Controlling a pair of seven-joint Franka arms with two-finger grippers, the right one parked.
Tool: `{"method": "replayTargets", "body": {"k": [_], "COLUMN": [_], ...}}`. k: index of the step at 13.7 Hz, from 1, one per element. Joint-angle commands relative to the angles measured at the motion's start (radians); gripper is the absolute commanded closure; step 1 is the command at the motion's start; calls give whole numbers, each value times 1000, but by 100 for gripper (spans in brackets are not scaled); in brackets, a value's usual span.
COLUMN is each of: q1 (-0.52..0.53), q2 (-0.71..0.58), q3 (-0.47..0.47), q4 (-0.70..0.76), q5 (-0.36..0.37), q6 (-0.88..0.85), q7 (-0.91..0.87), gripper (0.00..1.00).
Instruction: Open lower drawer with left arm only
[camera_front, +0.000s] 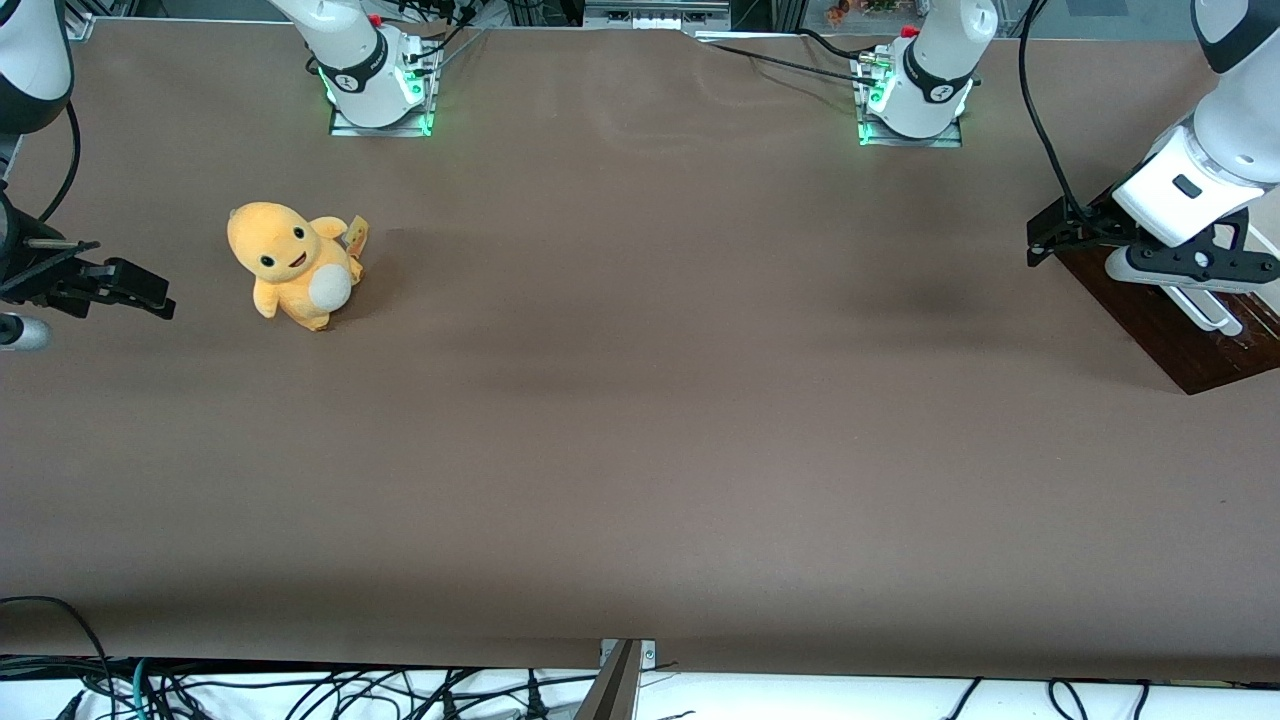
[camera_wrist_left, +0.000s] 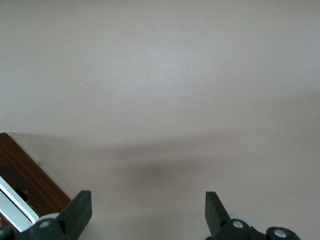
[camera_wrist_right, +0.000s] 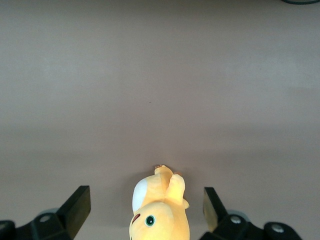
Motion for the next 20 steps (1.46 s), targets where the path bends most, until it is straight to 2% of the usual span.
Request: {"method": "replayTargets", "body": {"k": [1,20], "q1": [7,7], "q2": [-3,64], "q3": [5,9], "q4": [16,17], "q5": [-4,8], "q6": [-21,-32], "q7": [22,13], "gripper": [0,0]}}
